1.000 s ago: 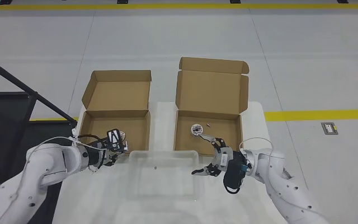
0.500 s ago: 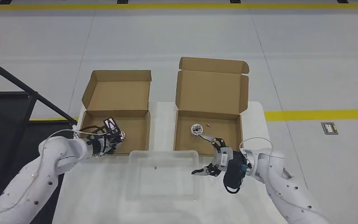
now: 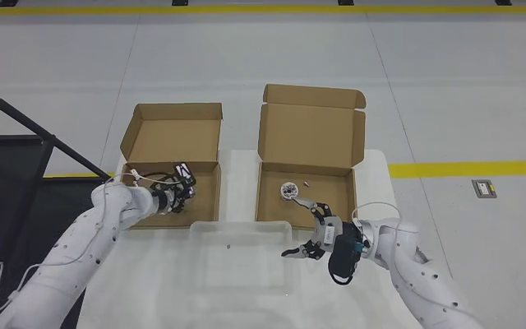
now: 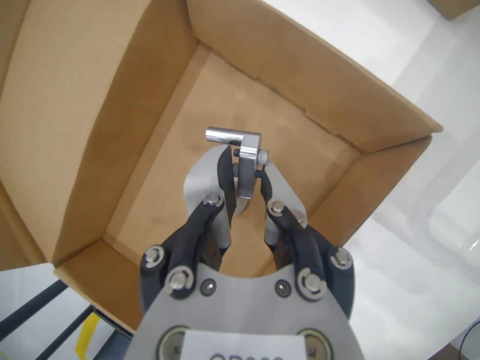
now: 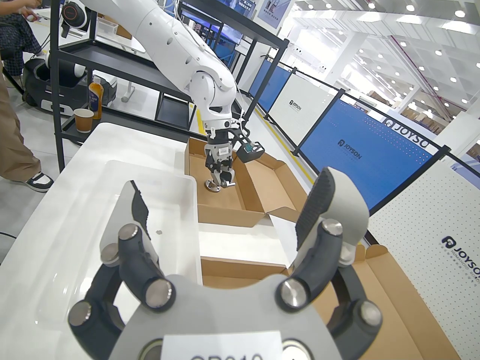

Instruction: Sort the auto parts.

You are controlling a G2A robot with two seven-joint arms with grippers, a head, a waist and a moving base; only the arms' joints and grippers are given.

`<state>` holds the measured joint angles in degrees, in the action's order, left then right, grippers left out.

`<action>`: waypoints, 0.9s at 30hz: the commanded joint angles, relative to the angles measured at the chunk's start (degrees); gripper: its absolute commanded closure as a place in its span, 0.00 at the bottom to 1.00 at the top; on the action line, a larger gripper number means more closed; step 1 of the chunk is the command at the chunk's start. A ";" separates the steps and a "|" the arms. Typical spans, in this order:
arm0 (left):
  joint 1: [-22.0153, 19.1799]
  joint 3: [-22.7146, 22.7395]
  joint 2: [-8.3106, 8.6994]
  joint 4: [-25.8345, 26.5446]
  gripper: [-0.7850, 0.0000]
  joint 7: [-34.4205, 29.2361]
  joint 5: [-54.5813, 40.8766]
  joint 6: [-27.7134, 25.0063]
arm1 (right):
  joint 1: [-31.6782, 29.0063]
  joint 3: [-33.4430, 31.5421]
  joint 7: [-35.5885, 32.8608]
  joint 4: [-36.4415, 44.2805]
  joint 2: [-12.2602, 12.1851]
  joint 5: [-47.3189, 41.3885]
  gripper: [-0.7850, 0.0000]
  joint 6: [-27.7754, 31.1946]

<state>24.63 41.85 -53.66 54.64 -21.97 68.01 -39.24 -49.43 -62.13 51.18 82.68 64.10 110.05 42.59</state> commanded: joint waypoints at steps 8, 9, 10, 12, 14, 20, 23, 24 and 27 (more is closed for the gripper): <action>-2.49 -1.36 -3.98 -6.22 0.78 0.54 1.85 -3.29 | 0.00 0.00 0.00 0.00 0.00 0.00 0.00 0.00; -2.62 -1.29 -4.30 -6.79 0.71 0.67 2.00 -3.51 | 0.00 0.00 0.00 0.00 0.00 0.00 0.00 0.00; -2.78 -1.20 -4.60 -7.31 0.69 0.80 2.23 -3.68 | 0.00 0.00 0.00 0.00 0.00 0.00 0.00 0.00; -3.02 -0.98 -5.17 -8.25 0.67 1.16 2.69 -4.01 | 0.00 0.00 0.00 0.00 0.00 0.00 0.00 0.00; -3.24 -0.68 -5.68 -9.10 0.67 1.54 3.15 -4.18 | 0.00 0.00 0.00 0.00 0.00 0.00 0.00 0.00; -4.02 0.52 -6.88 -11.22 0.65 2.66 4.89 -4.95 | 0.00 0.00 0.00 0.00 0.00 0.00 0.00 0.00; -4.56 1.92 -7.04 -11.98 0.65 3.92 5.53 -5.21 | 0.00 0.00 0.00 0.00 0.00 0.00 0.00 0.00; -4.70 2.52 -7.00 -12.13 0.65 4.29 5.51 -5.72 | 0.00 0.00 0.00 0.00 0.00 0.00 0.00 0.00; -5.07 4.53 -6.61 -11.64 0.64 5.06 6.07 -6.97 | 0.00 0.00 0.00 0.00 0.00 0.00 0.00 0.00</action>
<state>19.61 45.68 -60.45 42.63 -17.12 73.70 -45.78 -49.43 -62.13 51.18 82.68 64.10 110.05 42.59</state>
